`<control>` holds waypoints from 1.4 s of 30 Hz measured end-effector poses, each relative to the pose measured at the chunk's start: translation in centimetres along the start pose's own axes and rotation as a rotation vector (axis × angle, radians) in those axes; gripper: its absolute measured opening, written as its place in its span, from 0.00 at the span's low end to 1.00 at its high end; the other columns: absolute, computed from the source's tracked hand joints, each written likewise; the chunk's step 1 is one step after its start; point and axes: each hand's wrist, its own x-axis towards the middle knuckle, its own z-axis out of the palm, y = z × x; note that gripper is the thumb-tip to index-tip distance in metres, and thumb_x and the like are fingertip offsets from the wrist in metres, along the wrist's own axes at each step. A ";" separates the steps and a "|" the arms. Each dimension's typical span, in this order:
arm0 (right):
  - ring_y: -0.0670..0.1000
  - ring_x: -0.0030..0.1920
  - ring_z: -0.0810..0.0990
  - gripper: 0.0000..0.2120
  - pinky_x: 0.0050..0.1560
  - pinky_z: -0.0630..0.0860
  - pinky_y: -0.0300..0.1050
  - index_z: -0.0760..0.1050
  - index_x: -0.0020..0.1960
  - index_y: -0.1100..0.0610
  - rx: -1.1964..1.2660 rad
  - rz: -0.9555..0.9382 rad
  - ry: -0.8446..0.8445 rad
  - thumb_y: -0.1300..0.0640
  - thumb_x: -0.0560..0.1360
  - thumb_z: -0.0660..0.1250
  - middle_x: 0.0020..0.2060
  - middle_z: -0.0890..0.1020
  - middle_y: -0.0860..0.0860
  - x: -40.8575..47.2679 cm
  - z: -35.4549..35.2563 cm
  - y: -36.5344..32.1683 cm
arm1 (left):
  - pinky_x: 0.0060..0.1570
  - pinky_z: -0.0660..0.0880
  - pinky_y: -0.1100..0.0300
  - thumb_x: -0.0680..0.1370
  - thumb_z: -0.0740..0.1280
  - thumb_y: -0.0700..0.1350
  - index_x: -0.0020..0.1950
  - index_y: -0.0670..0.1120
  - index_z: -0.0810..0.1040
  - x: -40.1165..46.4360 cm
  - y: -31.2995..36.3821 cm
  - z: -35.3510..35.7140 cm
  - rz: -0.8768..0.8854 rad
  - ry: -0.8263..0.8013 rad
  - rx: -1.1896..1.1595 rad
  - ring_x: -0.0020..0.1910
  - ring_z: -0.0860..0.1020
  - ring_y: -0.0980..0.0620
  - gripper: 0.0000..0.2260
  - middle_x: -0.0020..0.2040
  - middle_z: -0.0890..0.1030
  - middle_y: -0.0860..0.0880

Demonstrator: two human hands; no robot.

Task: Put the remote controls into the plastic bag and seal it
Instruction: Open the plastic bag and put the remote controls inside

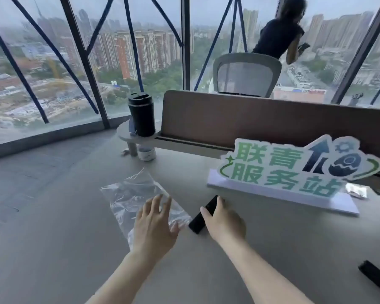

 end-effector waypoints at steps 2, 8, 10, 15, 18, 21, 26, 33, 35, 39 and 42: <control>0.60 0.60 0.80 0.38 0.53 0.74 0.50 0.51 0.80 0.57 -0.015 0.064 0.017 0.35 0.78 0.54 0.65 0.78 0.57 0.8 2.7 -0.5 | 0.53 0.76 0.47 0.65 0.72 0.54 0.62 0.48 0.75 -0.7 -1.6 1.3 0.027 0.004 0.038 0.58 0.76 0.40 0.27 0.60 0.78 0.44; 0.59 0.62 0.80 0.45 0.55 0.75 0.50 0.42 0.80 0.61 -0.040 0.138 0.064 0.43 0.77 0.63 0.65 0.79 0.57 1.9 7.5 -1.0 | 0.27 0.75 0.55 0.63 0.72 0.38 0.32 0.46 0.78 -2.0 -5.2 4.8 0.005 -0.047 0.118 0.34 0.78 0.43 0.05 0.33 0.76 0.48; 0.59 0.64 0.78 0.39 0.57 0.74 0.50 0.47 0.79 0.61 0.015 0.146 0.045 0.50 0.77 0.64 0.67 0.77 0.57 1.5 7.5 -0.8 | 0.24 0.73 0.56 0.61 0.71 0.36 0.28 0.45 0.74 -2.1 -5.8 5.0 -0.002 -0.081 0.124 0.32 0.77 0.43 0.07 0.30 0.75 0.48; 0.55 0.32 0.83 0.14 0.37 0.75 0.44 0.75 0.56 0.58 0.283 0.114 -0.017 0.57 0.72 0.64 0.38 0.83 0.56 -2.4 6.5 2.7 | 0.22 0.69 0.56 0.64 0.71 0.37 0.36 0.44 0.72 -3.5 -6.2 4.6 0.033 -0.003 0.068 0.31 0.78 0.41 0.09 0.31 0.77 0.46; 0.52 0.22 0.71 0.11 0.28 0.69 0.40 0.80 0.54 0.63 0.590 0.117 -0.035 0.62 0.74 0.64 0.34 0.79 0.57 -6.1 3.4 5.2 | 0.29 0.68 0.53 0.73 0.63 0.38 0.43 0.42 0.72 -4.4 -5.3 2.8 0.083 0.059 -0.060 0.37 0.79 0.37 0.01 0.38 0.79 0.43; 0.49 0.25 0.66 0.08 0.22 0.61 0.35 0.81 0.53 0.60 0.760 0.094 -0.108 0.63 0.77 0.64 0.34 0.75 0.55 -10.5 -0.7 7.7 | 0.32 0.68 0.49 0.74 0.59 0.39 0.42 0.41 0.71 -5.3 -3.8 1.3 0.111 0.085 -0.192 0.39 0.77 0.36 0.03 0.39 0.79 0.41; 0.47 0.22 0.62 0.09 0.23 0.56 0.36 0.84 0.51 0.58 0.671 -0.007 -0.261 0.61 0.77 0.65 0.28 0.74 0.49 -14.4 -3.4 9.2 | 0.32 0.72 0.50 0.73 0.62 0.39 0.39 0.42 0.74 -7.0 0.5 0.0 0.163 0.127 -0.382 0.36 0.76 0.41 0.03 0.37 0.79 0.44; 0.52 0.30 0.79 0.08 0.35 0.80 0.48 0.77 0.56 0.61 0.964 -0.016 -0.220 0.67 0.79 0.63 0.36 0.80 0.56 -14.4 2.1 7.0 | 0.36 0.75 0.52 0.73 0.63 0.43 0.38 0.49 0.75 -9.3 5.3 -0.5 0.131 0.085 -0.593 0.37 0.76 0.47 0.05 0.39 0.79 0.50; 0.53 0.34 0.79 0.09 0.41 0.83 0.52 0.78 0.54 0.63 0.959 0.008 -0.121 0.68 0.78 0.61 0.38 0.80 0.56 -14.4 2.2 8.6 | 0.37 0.75 0.52 0.73 0.62 0.44 0.39 0.50 0.75 -9.5 5.5 -0.3 0.121 0.092 -0.574 0.38 0.76 0.47 0.04 0.40 0.79 0.51; 0.50 0.29 0.77 0.08 0.28 0.74 0.41 0.81 0.46 0.57 0.473 -0.023 -0.020 0.59 0.77 0.62 0.38 0.82 0.51 -16.1 -0.6 12.9 | 0.40 0.75 0.51 0.74 0.63 0.42 0.40 0.49 0.76 -9.7 5.1 0.2 0.097 0.102 -0.572 0.39 0.77 0.47 0.05 0.42 0.79 0.51; 0.49 0.38 0.82 0.17 0.42 0.78 0.45 0.81 0.45 0.50 0.018 -0.027 -0.172 0.38 0.71 0.67 0.42 0.85 0.46 -18.3 -2.2 15.3 | 0.40 0.73 0.53 0.74 0.63 0.44 0.41 0.50 0.76 -10.0 5.0 0.6 0.067 0.113 -0.573 0.39 0.77 0.47 0.04 0.44 0.80 0.52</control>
